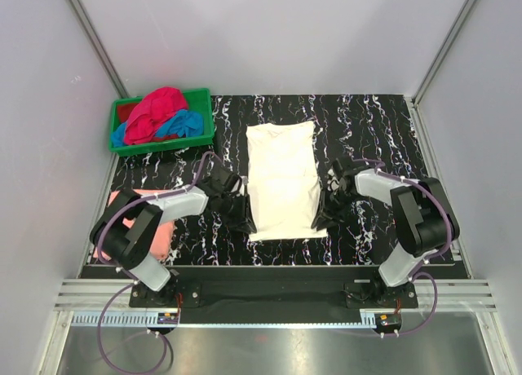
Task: Fold and stack the t-shirts
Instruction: Fold the tshirt
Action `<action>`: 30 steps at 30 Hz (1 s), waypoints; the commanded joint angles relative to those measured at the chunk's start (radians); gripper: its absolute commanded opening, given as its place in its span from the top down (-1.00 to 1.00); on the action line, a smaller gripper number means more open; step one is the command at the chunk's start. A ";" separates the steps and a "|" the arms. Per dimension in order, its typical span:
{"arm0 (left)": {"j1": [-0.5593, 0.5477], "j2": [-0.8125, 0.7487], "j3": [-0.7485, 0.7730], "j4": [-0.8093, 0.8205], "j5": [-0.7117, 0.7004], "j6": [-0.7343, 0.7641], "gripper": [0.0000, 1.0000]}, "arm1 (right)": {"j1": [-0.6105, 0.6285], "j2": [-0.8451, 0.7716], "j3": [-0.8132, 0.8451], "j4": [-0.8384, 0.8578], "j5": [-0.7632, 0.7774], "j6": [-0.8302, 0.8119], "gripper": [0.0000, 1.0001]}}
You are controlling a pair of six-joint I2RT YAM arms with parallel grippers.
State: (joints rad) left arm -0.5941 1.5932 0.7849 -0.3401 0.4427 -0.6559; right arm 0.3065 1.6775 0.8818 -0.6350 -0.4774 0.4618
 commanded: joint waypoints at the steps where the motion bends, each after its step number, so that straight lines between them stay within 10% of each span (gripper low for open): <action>1: -0.003 -0.068 -0.042 0.044 -0.045 -0.022 0.34 | -0.001 -0.041 -0.038 0.020 0.077 0.047 0.38; 10: -0.018 -0.355 -0.128 -0.021 -0.131 -0.152 -0.26 | -0.006 -0.340 -0.165 0.012 0.197 0.187 -0.35; 30: -0.018 -0.346 -0.375 0.303 -0.056 -0.476 -0.18 | -0.078 -0.613 -0.547 0.314 0.244 0.531 -0.09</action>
State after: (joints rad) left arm -0.6098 1.2610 0.4232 -0.0845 0.3820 -1.1088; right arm 0.2379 1.0557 0.3637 -0.3561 -0.3038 0.9707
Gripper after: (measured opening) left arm 0.593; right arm 0.550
